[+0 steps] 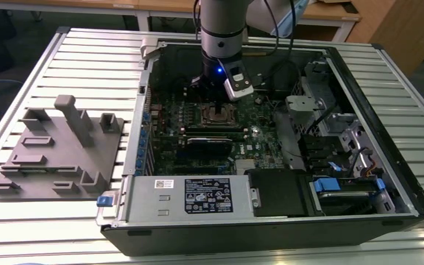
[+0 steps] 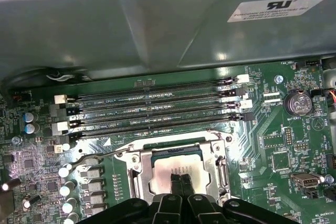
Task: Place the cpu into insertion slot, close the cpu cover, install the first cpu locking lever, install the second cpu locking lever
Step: 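Close the cpu cover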
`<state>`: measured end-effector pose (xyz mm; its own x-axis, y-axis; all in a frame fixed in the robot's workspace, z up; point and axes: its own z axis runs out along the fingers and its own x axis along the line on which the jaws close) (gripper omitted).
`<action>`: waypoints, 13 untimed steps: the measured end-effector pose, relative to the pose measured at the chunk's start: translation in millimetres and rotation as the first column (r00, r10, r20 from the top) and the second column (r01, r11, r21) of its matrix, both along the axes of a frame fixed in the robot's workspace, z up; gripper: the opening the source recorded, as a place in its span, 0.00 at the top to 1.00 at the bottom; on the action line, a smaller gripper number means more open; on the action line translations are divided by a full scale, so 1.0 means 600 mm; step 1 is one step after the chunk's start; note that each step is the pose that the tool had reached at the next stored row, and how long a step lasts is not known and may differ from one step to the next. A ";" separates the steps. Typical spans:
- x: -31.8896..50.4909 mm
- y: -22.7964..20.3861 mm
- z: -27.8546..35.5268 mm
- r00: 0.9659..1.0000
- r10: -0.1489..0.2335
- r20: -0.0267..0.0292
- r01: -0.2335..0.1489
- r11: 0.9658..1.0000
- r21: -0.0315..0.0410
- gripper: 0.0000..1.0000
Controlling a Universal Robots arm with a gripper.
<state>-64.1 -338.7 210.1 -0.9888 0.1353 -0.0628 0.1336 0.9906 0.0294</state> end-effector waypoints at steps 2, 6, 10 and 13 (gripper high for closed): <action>0.000 0.0000 0.000 1.000 0.000 0.000 0.000 1.000 0.000 0.90; 0.000 0.0000 0.000 1.000 0.000 0.000 0.000 1.000 0.000 0.90; 0.000 0.0001 -0.001 1.000 0.000 -0.016 0.000 1.000 0.000 0.90; 0.000 0.0000 0.000 1.000 0.000 -0.022 0.000 1.000 0.000 0.90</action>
